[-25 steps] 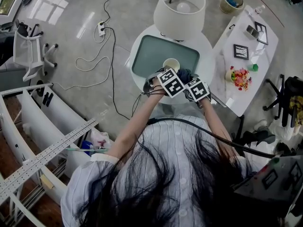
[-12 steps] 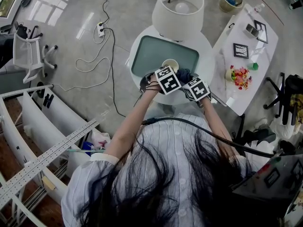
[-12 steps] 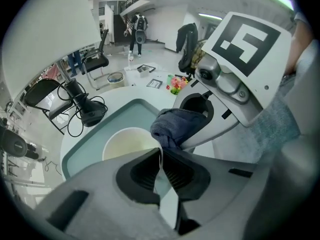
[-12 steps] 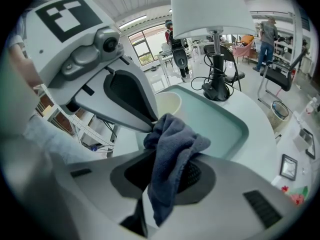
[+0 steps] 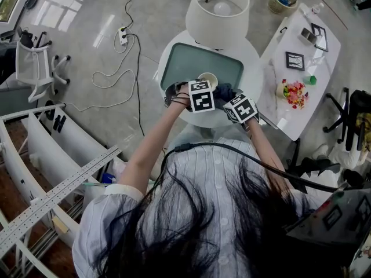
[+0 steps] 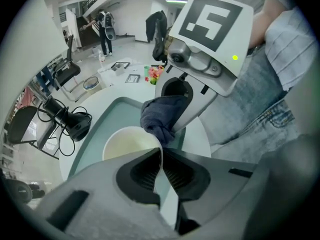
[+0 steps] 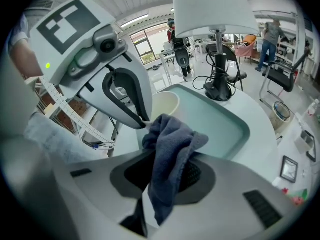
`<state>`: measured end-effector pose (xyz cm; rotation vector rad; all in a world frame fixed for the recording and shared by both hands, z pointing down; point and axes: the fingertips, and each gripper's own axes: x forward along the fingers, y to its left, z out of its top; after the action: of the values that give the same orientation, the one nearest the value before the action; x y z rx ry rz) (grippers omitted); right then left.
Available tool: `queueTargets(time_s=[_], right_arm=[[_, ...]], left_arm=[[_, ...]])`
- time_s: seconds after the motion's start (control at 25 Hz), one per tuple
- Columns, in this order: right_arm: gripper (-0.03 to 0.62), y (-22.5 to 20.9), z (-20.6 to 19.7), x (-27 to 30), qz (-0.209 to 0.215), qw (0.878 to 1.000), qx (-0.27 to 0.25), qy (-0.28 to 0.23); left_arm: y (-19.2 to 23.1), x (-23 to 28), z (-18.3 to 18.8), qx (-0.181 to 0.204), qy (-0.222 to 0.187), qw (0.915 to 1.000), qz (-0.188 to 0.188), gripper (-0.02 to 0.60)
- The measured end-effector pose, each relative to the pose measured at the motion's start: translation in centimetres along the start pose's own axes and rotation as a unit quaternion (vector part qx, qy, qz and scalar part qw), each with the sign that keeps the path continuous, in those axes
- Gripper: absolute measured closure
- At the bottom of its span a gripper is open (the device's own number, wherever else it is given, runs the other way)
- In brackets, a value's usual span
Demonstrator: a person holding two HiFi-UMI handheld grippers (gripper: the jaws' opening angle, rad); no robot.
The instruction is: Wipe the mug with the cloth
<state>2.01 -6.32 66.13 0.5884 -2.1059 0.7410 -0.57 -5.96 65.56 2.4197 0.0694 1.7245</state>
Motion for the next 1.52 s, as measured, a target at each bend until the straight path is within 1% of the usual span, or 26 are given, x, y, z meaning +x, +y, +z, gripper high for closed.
queueTargets(time_s=[0.16, 0.28, 0.44, 0.64, 0.68, 0.72, 0.76, 0.84, 0.88, 0.92, 0.96, 1.0, 1.08, 1.12, 1.16, 1.28, 1.36, 1.44, 1.48, 1.52], right_arm=[[0.500, 0.0, -0.1, -0.1, -0.001, 1.000, -0.004, 0.002], [0.500, 0.0, -0.1, 0.0, 0.001, 1.000, -0.012, 0.007], [0.500, -0.1, -0.1, 0.0, 0.002, 1.000, -0.024, 0.012], [0.500, -0.3, 0.1, 0.1, 0.000, 0.999, -0.044, 0.021], [0.500, -0.4, 0.2, 0.1, -0.001, 0.999, -0.048, 0.023], [0.500, -0.5, 0.2, 0.1, -0.002, 0.998, -0.052, 0.024], [0.500, -0.5, 0.2, 0.1, -0.003, 0.998, -0.055, 0.025], [0.500, -0.6, 0.3, 0.0, -0.004, 0.998, -0.060, 0.027], [0.500, -0.6, 0.3, 0.0, -0.004, 0.998, -0.060, 0.027], [0.500, -0.6, 0.4, 0.0, -0.005, 0.998, -0.060, 0.027], [0.500, -0.5, 0.4, 0.0, -0.005, 0.998, -0.060, 0.027], [0.500, -0.5, 0.4, 0.0, -0.005, 0.998, -0.059, 0.028], [0.500, -0.4, 0.3, 0.0, -0.006, 0.998, -0.058, 0.028], [0.500, -0.4, 0.3, 0.0, -0.006, 0.998, -0.056, 0.028], [0.500, -0.4, 0.3, 0.0, -0.006, 0.998, -0.054, 0.027], [0.500, -0.5, 0.4, 0.0, -0.007, 0.999, -0.046, 0.024], [0.500, -0.4, 0.4, 0.0, -0.005, 0.999, -0.041, 0.022], [0.500, -0.4, 0.4, 0.0, -0.005, 0.999, -0.035, 0.021], [0.500, -0.4, 0.3, 0.0, -0.005, 0.999, -0.032, 0.020], [0.500, -0.4, 0.3, 0.0, -0.005, 0.999, -0.029, 0.019]], left_arm=[[-0.4, 0.0, -0.4, 0.042, 0.019, 0.9989, -0.008, 0.549], [-0.8, 0.0, -0.8, 0.091, 0.041, 0.9948, -0.018, 0.548], [-1.2, -0.1, -1.8, 0.170, 0.078, 0.9816, -0.040, 0.548], [-1.2, -0.3, -2.5, 0.237, 0.091, 0.9656, -0.054, 0.548], [-1.2, -0.4, -2.7, 0.254, 0.093, 0.9609, -0.057, 0.548], [-1.2, -0.4, -2.9, 0.277, 0.097, 0.9543, -0.060, 0.548], [-1.1, -0.5, -3.2, 0.303, 0.101, 0.9456, -0.063, 0.548], [-1.0, -0.6, -3.8, 0.357, 0.114, 0.9248, -0.067, 0.548], [-0.9, -0.6, -4.0, 0.378, 0.120, 0.9154, -0.068, 0.548], [-0.8, -0.7, -4.1, 0.394, 0.125, 0.9079, -0.069, 0.548], [-0.8, -0.7, -4.2, 0.406, 0.128, 0.9024, -0.069, 0.548], [-0.8, -0.6, -4.2, 0.413, 0.130, 0.8988, -0.069, 0.548], [-0.8, -0.6, -4.2, 0.420, 0.131, 0.8959, -0.065, 0.548], [-0.8, -0.5, -4.2, 0.417, 0.130, 0.8975, -0.063, 0.548], [-0.8, -0.5, -4.2, 0.408, 0.129, 0.9019, -0.060, 0.548], [-0.8, -0.1, -4.2, 0.359, 0.120, 0.9239, -0.057, 0.548], [-0.9, -0.3, -3.9, 0.321, 0.105, 0.9394, -0.058, 0.548], [-1.2, -0.8, -2.8, 0.266, 0.067, 0.9599, -0.060, 0.546], [-1.3, -1.2, -2.1, 0.228, 0.044, 0.9708, -0.062, 0.546], [-1.4, -1.6, -1.4, 0.187, 0.021, 0.9800, -0.065, 0.546]])
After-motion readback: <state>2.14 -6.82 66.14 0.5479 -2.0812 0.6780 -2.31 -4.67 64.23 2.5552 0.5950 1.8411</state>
